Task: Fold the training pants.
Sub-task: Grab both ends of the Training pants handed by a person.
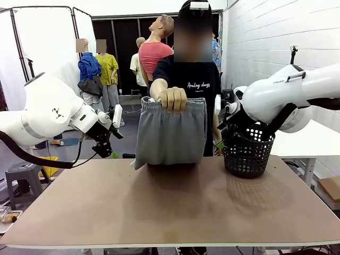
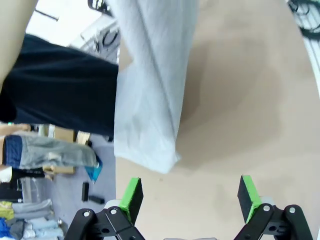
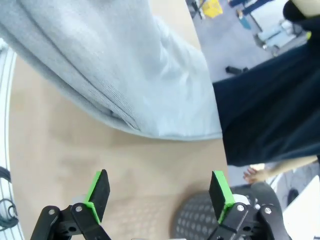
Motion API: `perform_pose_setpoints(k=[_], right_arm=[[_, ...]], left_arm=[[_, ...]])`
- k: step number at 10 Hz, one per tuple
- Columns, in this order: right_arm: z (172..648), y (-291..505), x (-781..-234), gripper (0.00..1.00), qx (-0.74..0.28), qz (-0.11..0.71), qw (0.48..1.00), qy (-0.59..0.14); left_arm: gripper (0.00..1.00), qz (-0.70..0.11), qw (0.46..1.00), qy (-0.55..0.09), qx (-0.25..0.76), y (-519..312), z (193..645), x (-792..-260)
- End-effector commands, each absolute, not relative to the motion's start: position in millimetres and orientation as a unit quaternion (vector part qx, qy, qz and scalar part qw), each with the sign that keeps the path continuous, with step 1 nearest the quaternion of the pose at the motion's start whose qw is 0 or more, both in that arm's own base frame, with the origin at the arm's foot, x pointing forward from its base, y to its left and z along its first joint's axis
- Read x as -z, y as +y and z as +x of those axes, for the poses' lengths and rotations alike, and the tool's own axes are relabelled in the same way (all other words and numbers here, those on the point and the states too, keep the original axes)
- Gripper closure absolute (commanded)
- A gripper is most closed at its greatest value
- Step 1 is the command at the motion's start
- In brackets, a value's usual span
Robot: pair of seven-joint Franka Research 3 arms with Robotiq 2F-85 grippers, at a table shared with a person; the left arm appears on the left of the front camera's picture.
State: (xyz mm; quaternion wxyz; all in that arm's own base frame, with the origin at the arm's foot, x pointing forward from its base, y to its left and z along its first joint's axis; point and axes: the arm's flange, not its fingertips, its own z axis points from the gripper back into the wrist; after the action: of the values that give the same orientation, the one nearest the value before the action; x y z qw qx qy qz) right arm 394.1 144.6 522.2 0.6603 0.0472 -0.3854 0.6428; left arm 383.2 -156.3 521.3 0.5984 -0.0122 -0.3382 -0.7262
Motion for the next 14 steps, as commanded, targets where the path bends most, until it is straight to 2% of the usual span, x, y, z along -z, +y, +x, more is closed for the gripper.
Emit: perform_pose_setpoints(k=[1,10,11,14], right_arm=[[395.0,138.7,-510.5,0.00,-0.653,0.071,0.632,-0.411],[399.8,146.6,-493.9,0.00,-0.648,0.216,0.564,-0.464],[397.9,145.2,-499.0,0.00,-0.636,0.201,0.587,-0.459],[386.4,146.5,-500.6,0.00,-0.644,0.208,0.571,-0.464]], left_arm=[[0.00,-0.054,0.565,-0.354,0.743,-154.0,385.7,-515.1],[0.00,-0.182,0.510,-0.469,0.698,-167.4,384.5,-508.7],[0.00,-0.169,0.535,-0.456,0.690,-167.1,382.0,-511.9],[0.00,-0.174,0.530,-0.456,0.693,-166.8,374.7,-514.7]])
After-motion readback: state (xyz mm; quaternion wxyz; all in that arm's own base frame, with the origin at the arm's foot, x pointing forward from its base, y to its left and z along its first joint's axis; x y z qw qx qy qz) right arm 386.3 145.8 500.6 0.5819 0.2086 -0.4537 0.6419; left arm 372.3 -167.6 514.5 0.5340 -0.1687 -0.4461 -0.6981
